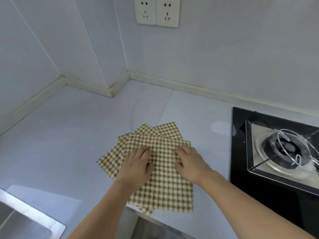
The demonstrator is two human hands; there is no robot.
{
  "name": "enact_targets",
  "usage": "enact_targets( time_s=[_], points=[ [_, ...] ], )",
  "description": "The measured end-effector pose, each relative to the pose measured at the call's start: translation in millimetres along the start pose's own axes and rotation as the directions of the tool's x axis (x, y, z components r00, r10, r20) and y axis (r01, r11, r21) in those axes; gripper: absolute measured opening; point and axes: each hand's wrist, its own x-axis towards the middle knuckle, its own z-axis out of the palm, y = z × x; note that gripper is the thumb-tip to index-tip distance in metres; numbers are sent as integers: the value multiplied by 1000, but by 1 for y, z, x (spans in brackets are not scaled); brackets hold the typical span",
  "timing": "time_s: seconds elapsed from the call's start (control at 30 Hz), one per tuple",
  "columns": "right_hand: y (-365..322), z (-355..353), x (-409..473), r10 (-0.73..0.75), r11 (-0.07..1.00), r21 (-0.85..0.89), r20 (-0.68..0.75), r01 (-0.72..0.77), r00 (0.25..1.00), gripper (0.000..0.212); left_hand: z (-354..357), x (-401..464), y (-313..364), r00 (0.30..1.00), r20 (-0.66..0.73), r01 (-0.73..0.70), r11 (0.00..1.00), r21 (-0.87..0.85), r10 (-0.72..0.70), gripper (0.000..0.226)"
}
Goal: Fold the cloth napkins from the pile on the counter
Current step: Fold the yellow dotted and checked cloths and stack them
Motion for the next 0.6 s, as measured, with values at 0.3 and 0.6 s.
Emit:
enact_targets(
  time_s=[0.3, 0.6],
  points=[
    [20, 20, 51, -151, 981, -165, -285, 106, 947, 39, 15, 48, -27, 957, -260, -128, 992, 14, 127, 47],
    [5, 52, -29, -391, 916, -256, -395, 309, 831, 9, 11, -11, -8, 896, -317, -319, 948, 25, 310, 16]
  ],
)
